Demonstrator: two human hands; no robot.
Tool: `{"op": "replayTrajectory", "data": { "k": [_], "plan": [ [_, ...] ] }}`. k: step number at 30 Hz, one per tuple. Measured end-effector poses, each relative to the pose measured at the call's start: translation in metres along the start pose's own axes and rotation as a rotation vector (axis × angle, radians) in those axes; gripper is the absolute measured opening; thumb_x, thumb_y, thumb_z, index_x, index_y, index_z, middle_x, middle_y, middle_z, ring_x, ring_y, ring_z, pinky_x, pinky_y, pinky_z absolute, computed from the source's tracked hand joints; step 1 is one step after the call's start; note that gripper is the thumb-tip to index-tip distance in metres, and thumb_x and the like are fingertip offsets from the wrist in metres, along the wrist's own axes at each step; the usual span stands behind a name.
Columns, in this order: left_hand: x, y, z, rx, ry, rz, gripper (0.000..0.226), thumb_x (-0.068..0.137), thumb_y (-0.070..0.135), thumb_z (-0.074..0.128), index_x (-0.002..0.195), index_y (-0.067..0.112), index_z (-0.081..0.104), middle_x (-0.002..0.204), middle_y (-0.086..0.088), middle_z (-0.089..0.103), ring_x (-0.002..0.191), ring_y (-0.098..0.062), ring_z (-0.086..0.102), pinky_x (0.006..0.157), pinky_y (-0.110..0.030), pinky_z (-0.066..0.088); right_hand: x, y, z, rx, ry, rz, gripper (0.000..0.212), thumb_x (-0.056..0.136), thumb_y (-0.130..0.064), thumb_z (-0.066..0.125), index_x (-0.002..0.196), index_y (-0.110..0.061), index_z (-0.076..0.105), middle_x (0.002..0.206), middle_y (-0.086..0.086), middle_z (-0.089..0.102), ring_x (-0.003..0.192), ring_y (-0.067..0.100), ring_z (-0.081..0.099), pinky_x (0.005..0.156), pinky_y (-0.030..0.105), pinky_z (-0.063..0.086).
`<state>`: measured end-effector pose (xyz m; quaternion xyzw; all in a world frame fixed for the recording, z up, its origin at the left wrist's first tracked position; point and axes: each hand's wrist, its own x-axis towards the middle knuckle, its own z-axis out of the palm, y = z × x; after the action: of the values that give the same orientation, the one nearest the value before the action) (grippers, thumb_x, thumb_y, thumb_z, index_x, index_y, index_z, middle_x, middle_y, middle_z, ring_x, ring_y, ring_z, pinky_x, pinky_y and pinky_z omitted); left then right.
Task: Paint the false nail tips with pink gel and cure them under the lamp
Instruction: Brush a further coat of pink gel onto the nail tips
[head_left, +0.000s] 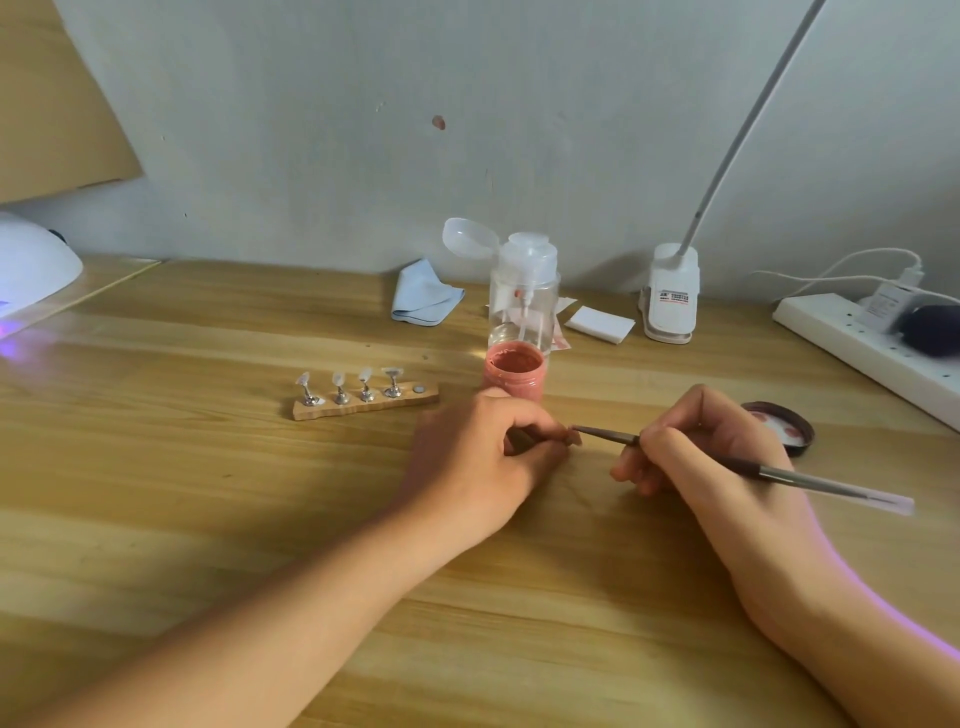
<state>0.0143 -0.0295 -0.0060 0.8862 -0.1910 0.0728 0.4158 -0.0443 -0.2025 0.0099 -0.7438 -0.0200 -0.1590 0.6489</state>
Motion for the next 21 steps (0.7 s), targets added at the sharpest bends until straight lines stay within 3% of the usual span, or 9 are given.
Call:
{"op": "replayTrajectory", "data": {
  "k": [8, 12, 17, 21],
  "plan": [
    [0.0007, 0.0003, -0.0005, -0.019, -0.005, -0.013, 0.008, 0.083, 0.036, 0.076, 0.091, 0.037, 0.078, 0.085, 0.019, 0.062, 0.062, 0.005, 0.049, 0.061, -0.015, 0.030, 0.0000, -0.0008, -0.0005, 0.029, 0.025, -0.015, 0.009, 0.085, 0.000, 0.056, 0.077, 0.000, 0.052, 0.065, 0.010, 0.070, 0.061, 0.011, 0.058, 0.059, 0.018, 0.048],
    [0.0009, 0.0007, -0.0005, -0.040, 0.007, -0.027, 0.007, 0.083, 0.034, 0.076, 0.088, 0.038, 0.078, 0.079, 0.023, 0.061, 0.061, 0.002, 0.049, 0.057, -0.011, 0.028, -0.0002, -0.0024, -0.0002, 0.019, 0.009, -0.006, 0.008, 0.084, 0.000, 0.056, 0.077, 0.001, 0.052, 0.065, 0.010, 0.070, 0.061, 0.011, 0.058, 0.059, 0.017, 0.047],
    [0.0010, 0.0001, -0.0010, -0.040, 0.007, -0.019, 0.007, 0.083, 0.035, 0.077, 0.090, 0.036, 0.078, 0.081, 0.018, 0.062, 0.062, 0.001, 0.049, 0.057, -0.012, 0.029, -0.0025, -0.0061, 0.0011, -0.044, -0.042, -0.018, 0.008, 0.087, -0.002, 0.059, 0.080, -0.005, 0.055, 0.072, 0.008, 0.073, 0.065, 0.018, 0.058, 0.069, 0.039, 0.047],
    [0.0005, -0.0001, -0.0008, -0.051, 0.011, -0.013, 0.008, 0.083, 0.034, 0.077, 0.091, 0.035, 0.079, 0.081, 0.017, 0.062, 0.062, 0.001, 0.048, 0.057, -0.012, 0.029, -0.0028, -0.0063, 0.0010, -0.083, -0.044, -0.028, 0.015, 0.088, 0.001, 0.059, 0.078, -0.010, 0.057, 0.072, 0.007, 0.074, 0.065, 0.021, 0.056, 0.069, 0.043, 0.046]
  ]
}}
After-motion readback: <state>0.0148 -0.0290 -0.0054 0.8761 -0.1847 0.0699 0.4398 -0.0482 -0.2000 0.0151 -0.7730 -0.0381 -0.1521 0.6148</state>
